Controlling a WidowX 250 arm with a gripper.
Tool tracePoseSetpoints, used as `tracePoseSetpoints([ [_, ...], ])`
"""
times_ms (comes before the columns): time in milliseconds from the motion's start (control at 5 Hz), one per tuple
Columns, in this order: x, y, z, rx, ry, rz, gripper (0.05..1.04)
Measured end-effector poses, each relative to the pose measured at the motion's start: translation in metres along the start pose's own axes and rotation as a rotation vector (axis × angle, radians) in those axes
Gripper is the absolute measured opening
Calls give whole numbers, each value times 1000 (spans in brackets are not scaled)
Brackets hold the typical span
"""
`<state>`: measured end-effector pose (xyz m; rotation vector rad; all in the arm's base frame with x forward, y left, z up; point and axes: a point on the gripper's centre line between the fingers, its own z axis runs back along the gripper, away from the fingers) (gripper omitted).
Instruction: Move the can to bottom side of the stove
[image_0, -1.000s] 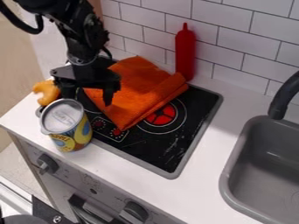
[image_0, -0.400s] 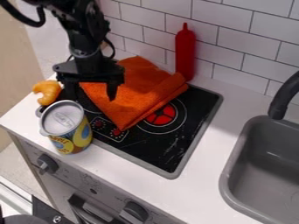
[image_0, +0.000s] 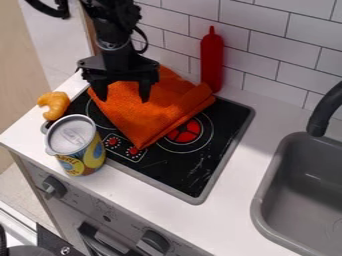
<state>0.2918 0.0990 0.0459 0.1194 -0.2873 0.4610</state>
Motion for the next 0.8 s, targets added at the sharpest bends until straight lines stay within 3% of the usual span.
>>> tracePoseSetpoints([
  [200, -1, -19, 6, -31, 28, -255, 998],
  [400, -1, -32, 8, -87, 15, -482, 998],
  [600, 17, -39, 18, -101, -26, -540, 998],
  [800, 28, -41, 14, -117, -12, -560, 998],
])
